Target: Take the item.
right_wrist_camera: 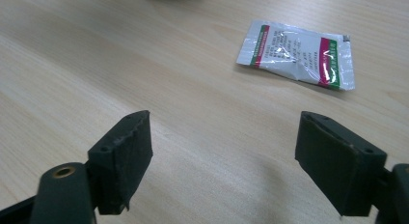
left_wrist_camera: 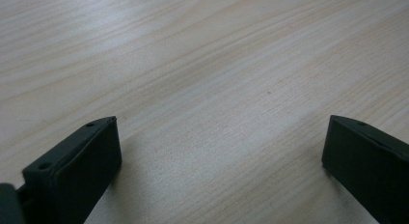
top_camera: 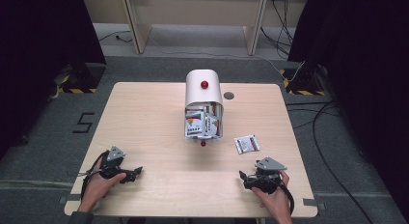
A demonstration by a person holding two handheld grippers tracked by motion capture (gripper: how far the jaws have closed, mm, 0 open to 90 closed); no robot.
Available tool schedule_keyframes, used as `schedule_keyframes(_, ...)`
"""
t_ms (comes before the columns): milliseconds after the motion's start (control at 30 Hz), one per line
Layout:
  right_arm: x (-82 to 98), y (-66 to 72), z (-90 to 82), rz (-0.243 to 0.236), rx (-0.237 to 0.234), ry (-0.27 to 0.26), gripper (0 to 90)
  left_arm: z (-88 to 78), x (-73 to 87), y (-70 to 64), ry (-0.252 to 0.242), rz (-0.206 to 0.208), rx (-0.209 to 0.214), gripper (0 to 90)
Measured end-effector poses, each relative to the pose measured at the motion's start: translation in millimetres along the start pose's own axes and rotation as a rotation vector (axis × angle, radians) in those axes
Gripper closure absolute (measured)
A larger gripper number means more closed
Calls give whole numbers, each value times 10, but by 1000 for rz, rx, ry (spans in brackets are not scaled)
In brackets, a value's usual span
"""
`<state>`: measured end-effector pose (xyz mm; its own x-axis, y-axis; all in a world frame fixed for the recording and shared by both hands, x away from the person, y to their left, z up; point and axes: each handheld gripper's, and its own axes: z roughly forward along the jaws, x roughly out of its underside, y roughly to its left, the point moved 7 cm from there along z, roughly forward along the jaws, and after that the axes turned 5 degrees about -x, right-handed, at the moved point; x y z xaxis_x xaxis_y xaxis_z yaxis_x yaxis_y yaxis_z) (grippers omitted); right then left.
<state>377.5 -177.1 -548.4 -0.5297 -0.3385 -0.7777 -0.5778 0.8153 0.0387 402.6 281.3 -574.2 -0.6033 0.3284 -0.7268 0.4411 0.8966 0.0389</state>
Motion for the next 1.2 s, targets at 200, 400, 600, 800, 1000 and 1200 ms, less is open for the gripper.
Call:
schedule_keyframes(200,48,4,-40,15,7,-5,201,-1,0,0,-1,0,-1,0)
schedule_keyframes(400,128,21,-76,19,5,1,203,-2,1,0,0,0,-1,0)
schedule_keyframes(600,195,32,-97,24,8,9,205,-2,1,0,0,0,-1,0)
schedule_keyframes(800,247,47,-116,26,16,17,210,-2,2,-1,0,0,-1,0)
schedule_keyframes(1000,322,54,-157,15,40,57,210,-3,2,-2,0,-1,-1,0)
schedule_keyframes(1200,369,84,-171,43,29,38,196,-3,3,-2,-2,-1,-1,0)
